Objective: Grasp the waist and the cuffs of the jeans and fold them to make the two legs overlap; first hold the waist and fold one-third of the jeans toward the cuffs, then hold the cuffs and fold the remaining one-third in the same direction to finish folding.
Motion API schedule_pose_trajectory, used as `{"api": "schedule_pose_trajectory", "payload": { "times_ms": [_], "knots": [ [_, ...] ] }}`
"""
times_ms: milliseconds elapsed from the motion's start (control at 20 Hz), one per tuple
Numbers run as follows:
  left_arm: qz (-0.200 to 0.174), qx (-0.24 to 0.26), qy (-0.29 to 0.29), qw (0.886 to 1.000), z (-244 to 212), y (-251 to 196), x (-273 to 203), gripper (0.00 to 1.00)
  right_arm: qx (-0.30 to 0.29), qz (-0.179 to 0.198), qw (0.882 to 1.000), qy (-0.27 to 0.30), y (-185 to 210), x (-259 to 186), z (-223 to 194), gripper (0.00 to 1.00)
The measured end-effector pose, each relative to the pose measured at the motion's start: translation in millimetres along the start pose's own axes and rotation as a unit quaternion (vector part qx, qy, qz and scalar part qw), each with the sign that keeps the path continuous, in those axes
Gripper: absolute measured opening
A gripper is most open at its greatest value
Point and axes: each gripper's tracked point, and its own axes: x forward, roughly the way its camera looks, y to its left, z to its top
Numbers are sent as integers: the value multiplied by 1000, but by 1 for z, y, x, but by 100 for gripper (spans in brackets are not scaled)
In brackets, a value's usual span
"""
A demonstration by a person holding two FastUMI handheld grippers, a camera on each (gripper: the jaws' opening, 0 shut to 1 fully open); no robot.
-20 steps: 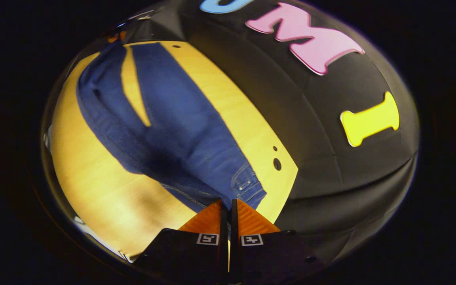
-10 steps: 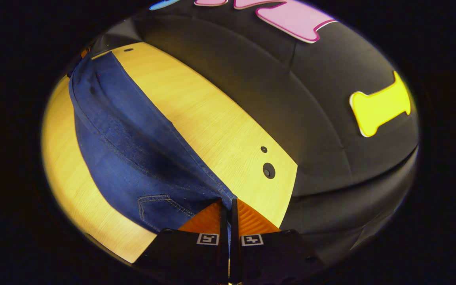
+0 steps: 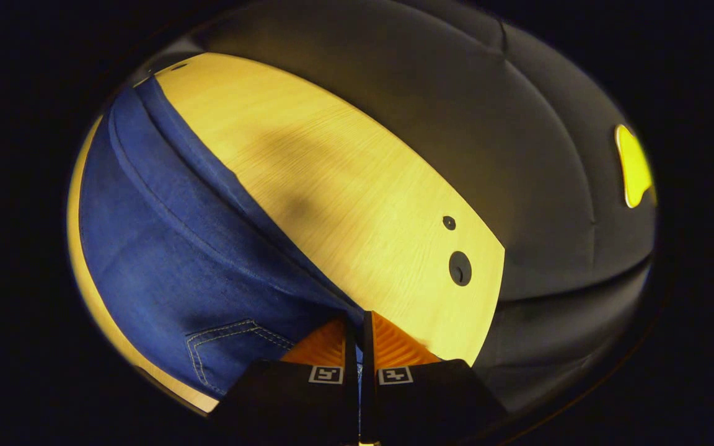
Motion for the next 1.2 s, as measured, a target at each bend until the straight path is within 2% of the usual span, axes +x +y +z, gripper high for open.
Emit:
{"api": "schedule_pose_trajectory", "payload": {
  "times_ms": [100, 150, 200, 300, 350, 400, 450, 500, 600, 650, 750, 800, 850, 950, 1100, 1200],
  "knots": [
    [24, -8, -14, 1000, 9, 5, -3, 31, -5, 0, 1000, -1, 5, -2, 3, 6],
    [37, -9, -24, 999, 17, 11, -5, 33, -3, 0, 1000, 1, 6, -2, 4, 6],
    [67, -13, -34, 997, 24, 20, -7, 35, 2, -1, 1000, 2, 6, -1, 5, 6],
    [129, -18, -62, 990, 38, 42, -18, 56, 7, -10, 1000, 0, 4, -4, 8, 6],
    [158, -21, -76, 984, 43, 49, -30, 61, 4, -15, 1000, -2, 2, -7, 9, 10],
    [170, -26, -93, 981, 50, 50, -39, 80, 3, -22, 1000, 0, -2, -9, 9, 13],
    [169, -32, -118, 978, 56, 48, -47, 83, 4, -26, 1000, -2, -6, -12, 8, 23],
    [167, -41, -144, 975, 61, 45, -54, 84, 8, -34, 999, -6, -12, -18, 9, 29],
    [158, -52, -192, 967, 74, 38, -71, 98, 34, -46, 997, -47, -26, -40, 24, 55],
    [151, -58, -219, 962, 78, 33, -85, 98, 52, -57, 995, -68, -37, -56, 32, 59],
    [109, -82, -273, 952, 84, 16, -112, 99, 107, -60, 986, -112, -56, -89, 43, 89],
    [89, -87, -294, 948, 81, 5, -127, 99, 143, -58, 980, -126, -65, -101, 39, 89],
    [75, -84, -310, 944, 74, 0, -138, 99, 183, -53, 972, -134, -73, -114, 34, 92],
    [77, -60, -330, 939, 60, -9, -153, 99, 280, -39, 949, -137, -84, -138, 13, 97],
    [67, -26, -348, 935, 39, -53, -169, 98, 439, -44, 893, -94, -98, -155, -52, 97],
    [47, -19, -351, 935, 16, -77, -181, 98, 516, -44, 853, -70, -98, -146, -91, 97]
  ]
}}
